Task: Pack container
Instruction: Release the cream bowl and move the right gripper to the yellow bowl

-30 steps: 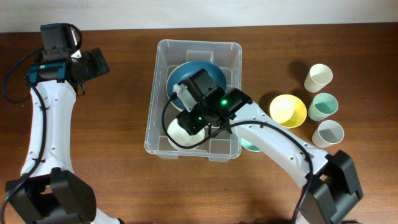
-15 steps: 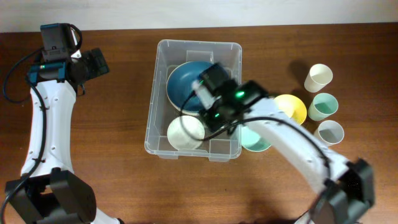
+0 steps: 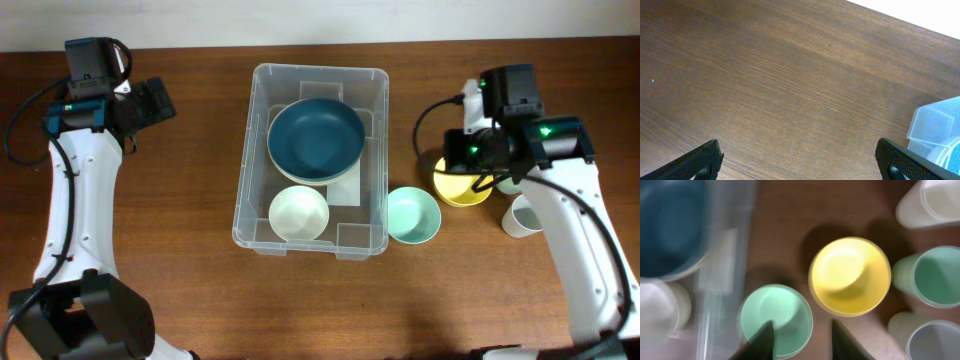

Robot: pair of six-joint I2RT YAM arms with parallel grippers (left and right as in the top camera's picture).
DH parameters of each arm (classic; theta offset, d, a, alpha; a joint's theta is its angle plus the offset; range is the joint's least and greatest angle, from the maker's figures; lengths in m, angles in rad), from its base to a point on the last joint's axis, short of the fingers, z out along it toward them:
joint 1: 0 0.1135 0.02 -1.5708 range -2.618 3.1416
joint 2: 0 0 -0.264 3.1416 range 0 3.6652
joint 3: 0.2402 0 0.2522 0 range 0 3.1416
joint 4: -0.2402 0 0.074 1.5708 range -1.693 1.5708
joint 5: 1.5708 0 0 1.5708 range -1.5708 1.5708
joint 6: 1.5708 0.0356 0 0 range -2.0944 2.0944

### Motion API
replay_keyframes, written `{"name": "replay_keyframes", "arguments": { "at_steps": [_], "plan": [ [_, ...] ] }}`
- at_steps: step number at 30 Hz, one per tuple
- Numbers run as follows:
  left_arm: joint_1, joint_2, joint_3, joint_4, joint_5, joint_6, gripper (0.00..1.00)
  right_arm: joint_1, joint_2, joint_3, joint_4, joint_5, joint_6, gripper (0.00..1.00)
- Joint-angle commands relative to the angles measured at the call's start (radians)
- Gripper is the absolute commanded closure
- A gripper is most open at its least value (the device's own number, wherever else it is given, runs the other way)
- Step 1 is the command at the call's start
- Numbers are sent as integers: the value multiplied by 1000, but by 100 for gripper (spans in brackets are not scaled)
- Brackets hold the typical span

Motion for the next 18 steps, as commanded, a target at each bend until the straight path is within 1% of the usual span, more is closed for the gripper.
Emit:
{"name": "replay_keyframes", "arguments": {
  "at_steps": [1,2,4,7,8,14,18],
  "plan": [
    [2,-12,16,0,-4,2,0,-69,58,-114,114,6,115,62],
    [2,-12,16,0,-4,2,0,-74,77,-152,175,6,131,55],
    [2,-12,16,0,-4,2,0,-73,121,-225,298,6,157,51],
    [2,-12,16,0,-4,2,0,-73,185,-282,397,6,198,46],
    [2,-12,16,0,-4,2,0,-72,220,-292,422,6,204,41],
    [2,-11,16,0,-4,2,0,-72,370,-293,469,3,204,38],
    [2,-12,16,0,-4,2,0,-72,394,-293,517,-10,204,36]
  ]
}}
